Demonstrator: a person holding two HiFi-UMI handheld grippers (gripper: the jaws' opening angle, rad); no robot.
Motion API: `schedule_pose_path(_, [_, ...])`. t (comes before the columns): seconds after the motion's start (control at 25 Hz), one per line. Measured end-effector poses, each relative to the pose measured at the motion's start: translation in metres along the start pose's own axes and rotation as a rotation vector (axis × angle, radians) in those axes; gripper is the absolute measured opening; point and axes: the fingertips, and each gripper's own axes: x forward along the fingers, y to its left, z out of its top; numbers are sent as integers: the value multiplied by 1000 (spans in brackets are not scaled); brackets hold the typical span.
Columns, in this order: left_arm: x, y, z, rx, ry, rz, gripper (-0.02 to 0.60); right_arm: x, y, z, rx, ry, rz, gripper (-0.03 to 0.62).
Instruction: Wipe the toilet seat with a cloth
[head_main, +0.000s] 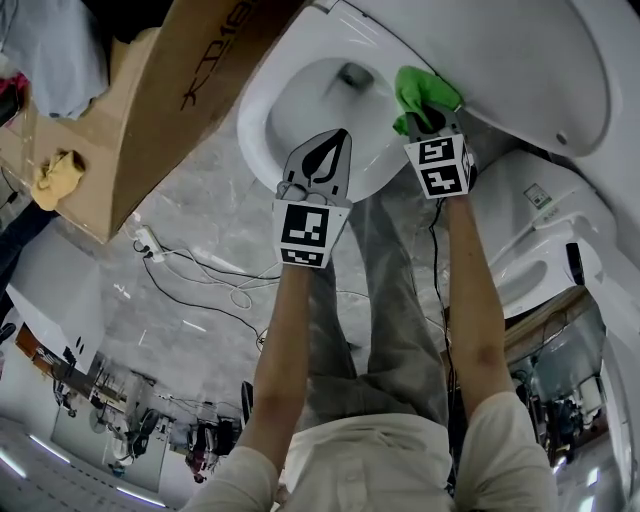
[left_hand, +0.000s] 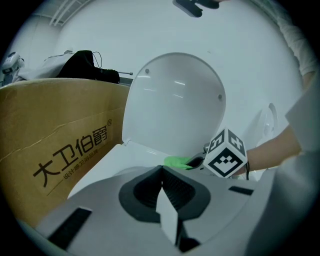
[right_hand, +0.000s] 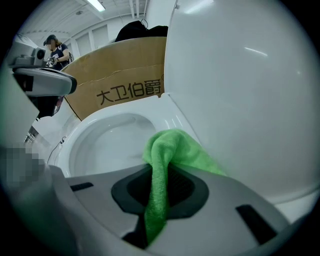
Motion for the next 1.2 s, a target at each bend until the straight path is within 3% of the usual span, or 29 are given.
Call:
schedule_pose_path(0.48, [-14,-21,-11,17,3,-26,12,-15,22,-43,28,44,-1,46])
schedule_pose_path(0.88, [-29,-37,-15,23,6,-37,12,-27,45,-68,-16,93,43,46])
schedule_pose_path(1.2, [-59,-47,0,15,3,-36,12,-88,63,-56,-54,36,63,46])
